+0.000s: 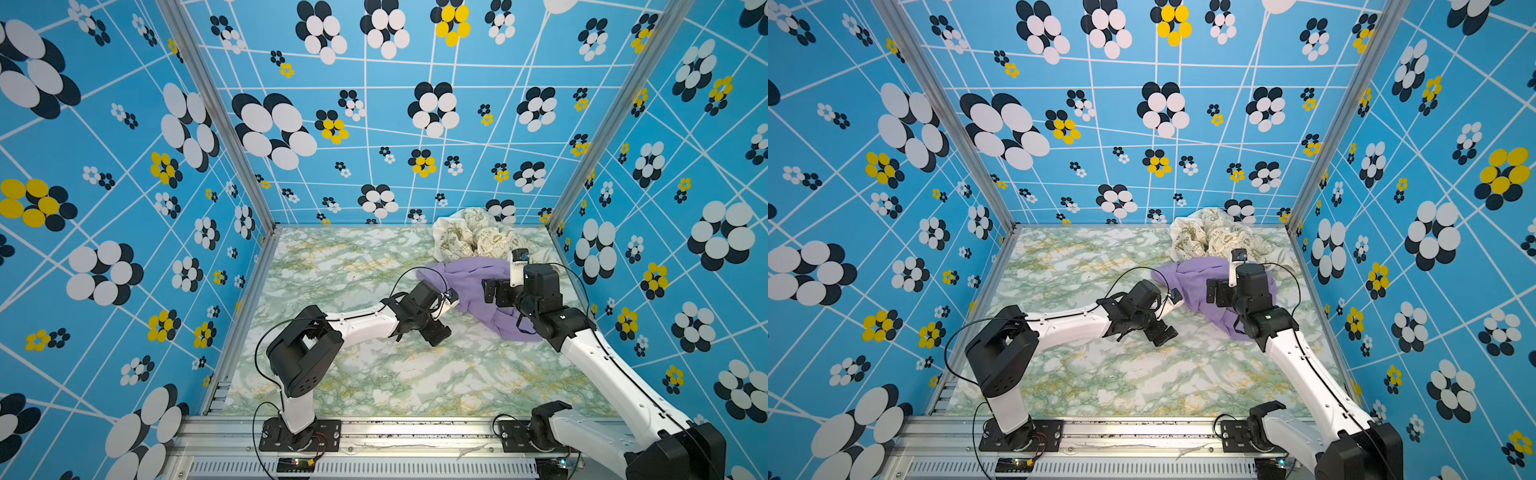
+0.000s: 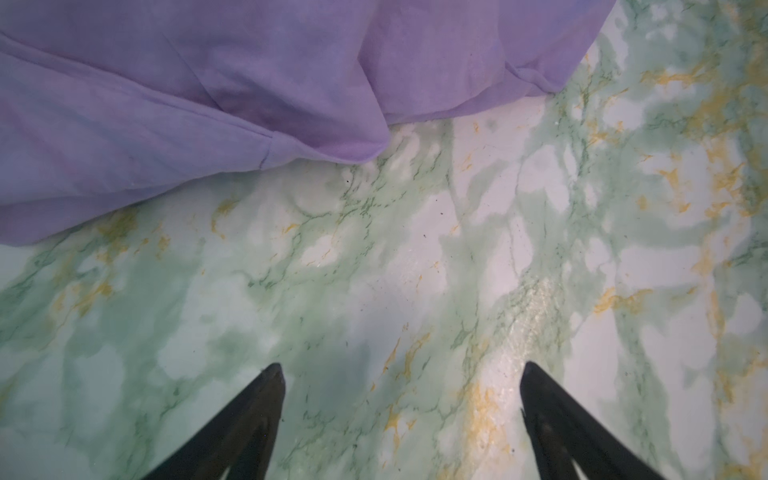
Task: Pick out a specific cloth from the pile
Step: 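Reach the left gripper to the purple cloth near the right gripper and grasp it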
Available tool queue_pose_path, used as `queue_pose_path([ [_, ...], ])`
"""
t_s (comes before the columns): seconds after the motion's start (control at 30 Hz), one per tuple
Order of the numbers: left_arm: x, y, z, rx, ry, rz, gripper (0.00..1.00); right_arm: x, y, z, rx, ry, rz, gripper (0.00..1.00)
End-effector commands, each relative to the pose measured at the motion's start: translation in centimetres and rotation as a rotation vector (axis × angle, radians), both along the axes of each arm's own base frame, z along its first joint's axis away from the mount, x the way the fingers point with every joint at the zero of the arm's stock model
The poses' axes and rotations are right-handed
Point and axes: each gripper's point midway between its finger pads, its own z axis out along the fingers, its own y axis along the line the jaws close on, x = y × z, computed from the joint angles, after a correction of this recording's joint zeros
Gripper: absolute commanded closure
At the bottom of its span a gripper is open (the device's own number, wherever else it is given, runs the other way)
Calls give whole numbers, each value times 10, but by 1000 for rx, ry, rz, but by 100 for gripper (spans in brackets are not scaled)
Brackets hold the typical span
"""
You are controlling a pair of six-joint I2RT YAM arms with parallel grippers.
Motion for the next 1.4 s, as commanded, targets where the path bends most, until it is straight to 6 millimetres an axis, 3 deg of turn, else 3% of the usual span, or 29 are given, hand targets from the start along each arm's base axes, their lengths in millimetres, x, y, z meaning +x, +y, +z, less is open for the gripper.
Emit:
queue_pose_path([
  [0.0,11,-9,-4,11,-26,11,14,-2,-6,1,8,-22,-28,1],
  [0.23,18,-14,-29,37,7,35,30,-4,-9,3,4,-34,-39,1],
  [0.4,18,-16,-35,32,21,42,61,-4,-11,7,4,-45,-45,1],
  [0.53,18,-17,-24,-7,6,48,87,-4,-12,9,4,-52,-51,1],
  [0.63,18,-17,-3,-57,-27,52,100,-5,-15,9,5,-57,-59,1],
  [0.8,18,-10,42,-142,-103,70,100,-7,-18,10,-2,-64,-73,1],
  [1.17,15,27,134,-293,-235,143,100,-6,-22,4,-8,-65,-93,1],
  [1.37,15,44,164,-335,-272,169,100,-5,-24,2,-13,-67,-105,1],
])
